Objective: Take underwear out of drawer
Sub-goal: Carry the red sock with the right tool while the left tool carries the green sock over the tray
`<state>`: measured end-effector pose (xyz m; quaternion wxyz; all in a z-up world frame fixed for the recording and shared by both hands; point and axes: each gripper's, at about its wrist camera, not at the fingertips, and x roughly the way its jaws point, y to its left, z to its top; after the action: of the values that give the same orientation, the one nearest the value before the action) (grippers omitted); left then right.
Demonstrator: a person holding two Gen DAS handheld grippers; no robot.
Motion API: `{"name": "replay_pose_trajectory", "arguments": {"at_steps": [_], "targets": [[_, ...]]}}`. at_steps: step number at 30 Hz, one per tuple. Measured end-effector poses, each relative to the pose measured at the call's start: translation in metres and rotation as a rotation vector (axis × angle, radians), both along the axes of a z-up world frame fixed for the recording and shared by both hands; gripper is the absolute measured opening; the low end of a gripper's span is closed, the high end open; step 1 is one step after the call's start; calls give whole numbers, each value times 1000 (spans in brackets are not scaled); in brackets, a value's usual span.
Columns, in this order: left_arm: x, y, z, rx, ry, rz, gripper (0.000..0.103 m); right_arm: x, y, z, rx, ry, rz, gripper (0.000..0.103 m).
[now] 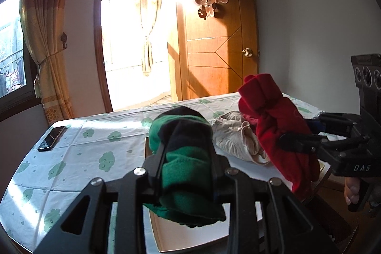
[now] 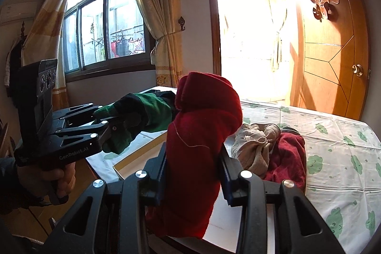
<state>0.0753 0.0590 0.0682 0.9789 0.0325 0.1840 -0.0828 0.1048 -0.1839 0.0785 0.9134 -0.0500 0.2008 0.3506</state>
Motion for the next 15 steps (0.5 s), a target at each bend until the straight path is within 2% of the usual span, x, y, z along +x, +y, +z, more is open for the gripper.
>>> {"name": "replay_pose_trajectory", "arguments": {"at_steps": [15], "targets": [[61,8,-3,-35,98,24,28,70,18,-4,-23,120,-39,40]]}}
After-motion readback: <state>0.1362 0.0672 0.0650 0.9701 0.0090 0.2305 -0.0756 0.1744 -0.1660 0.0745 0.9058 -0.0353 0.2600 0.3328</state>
